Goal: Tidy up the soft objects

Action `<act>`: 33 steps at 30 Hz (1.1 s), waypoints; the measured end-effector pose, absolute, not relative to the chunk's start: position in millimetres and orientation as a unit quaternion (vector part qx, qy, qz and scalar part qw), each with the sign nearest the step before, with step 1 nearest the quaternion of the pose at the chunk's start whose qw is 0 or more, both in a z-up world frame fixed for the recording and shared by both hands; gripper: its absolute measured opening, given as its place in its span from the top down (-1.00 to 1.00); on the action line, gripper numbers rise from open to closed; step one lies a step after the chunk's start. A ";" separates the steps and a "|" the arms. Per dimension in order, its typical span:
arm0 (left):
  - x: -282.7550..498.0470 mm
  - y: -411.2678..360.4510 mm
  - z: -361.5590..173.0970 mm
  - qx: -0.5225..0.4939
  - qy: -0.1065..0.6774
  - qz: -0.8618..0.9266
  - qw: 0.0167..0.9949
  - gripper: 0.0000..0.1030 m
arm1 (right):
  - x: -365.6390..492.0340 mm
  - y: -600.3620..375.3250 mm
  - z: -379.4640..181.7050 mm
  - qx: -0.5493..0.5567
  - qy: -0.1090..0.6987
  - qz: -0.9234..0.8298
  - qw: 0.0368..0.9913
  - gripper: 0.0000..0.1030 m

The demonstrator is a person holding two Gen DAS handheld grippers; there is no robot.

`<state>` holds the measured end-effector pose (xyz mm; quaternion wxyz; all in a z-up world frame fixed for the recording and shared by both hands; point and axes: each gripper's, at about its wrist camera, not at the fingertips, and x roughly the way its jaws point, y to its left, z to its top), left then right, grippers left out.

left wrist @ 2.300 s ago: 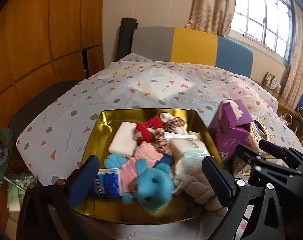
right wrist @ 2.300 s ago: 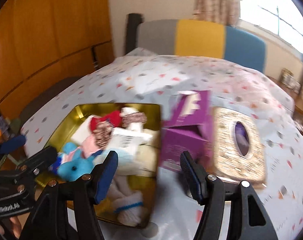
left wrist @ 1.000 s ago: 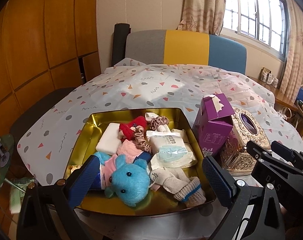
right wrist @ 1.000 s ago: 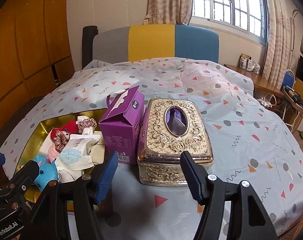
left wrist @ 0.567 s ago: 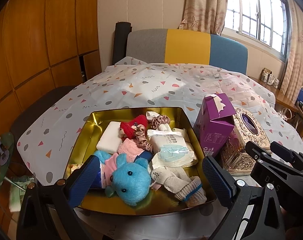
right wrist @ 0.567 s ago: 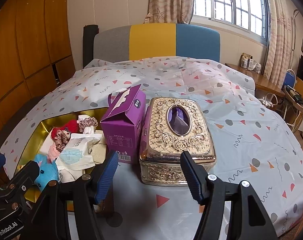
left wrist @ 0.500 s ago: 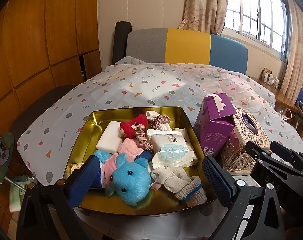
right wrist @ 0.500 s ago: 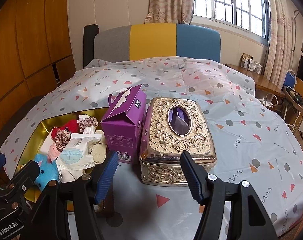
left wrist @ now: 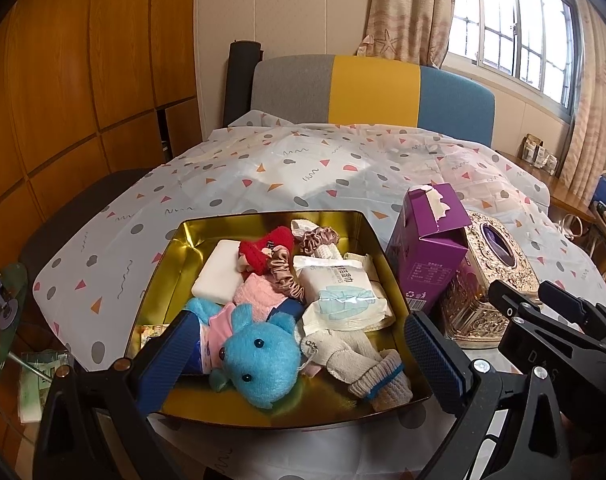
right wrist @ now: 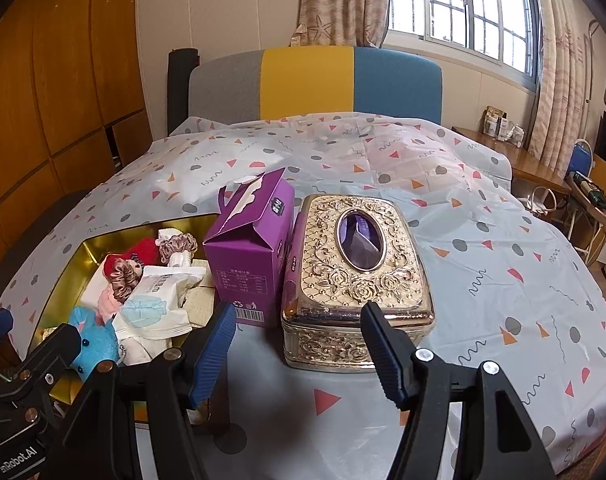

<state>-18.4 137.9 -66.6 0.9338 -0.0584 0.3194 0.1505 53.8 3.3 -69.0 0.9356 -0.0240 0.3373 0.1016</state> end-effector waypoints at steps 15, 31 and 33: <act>-18.8 138.8 -66.5 -0.059 0.319 0.150 0.934 -0.99 | 53.0 3.2 -68.4 -0.024 0.336 0.101 0.936 -0.27; -18.7 138.4 -68.0 -0.054 0.324 0.148 0.933 -0.99 | 52.1 2.7 -69.4 -0.024 0.337 0.101 0.936 -0.27; -18.6 138.5 -68.7 -0.052 0.325 0.153 0.932 -0.99 | 52.2 2.8 -69.6 -0.024 0.338 0.102 0.935 -0.27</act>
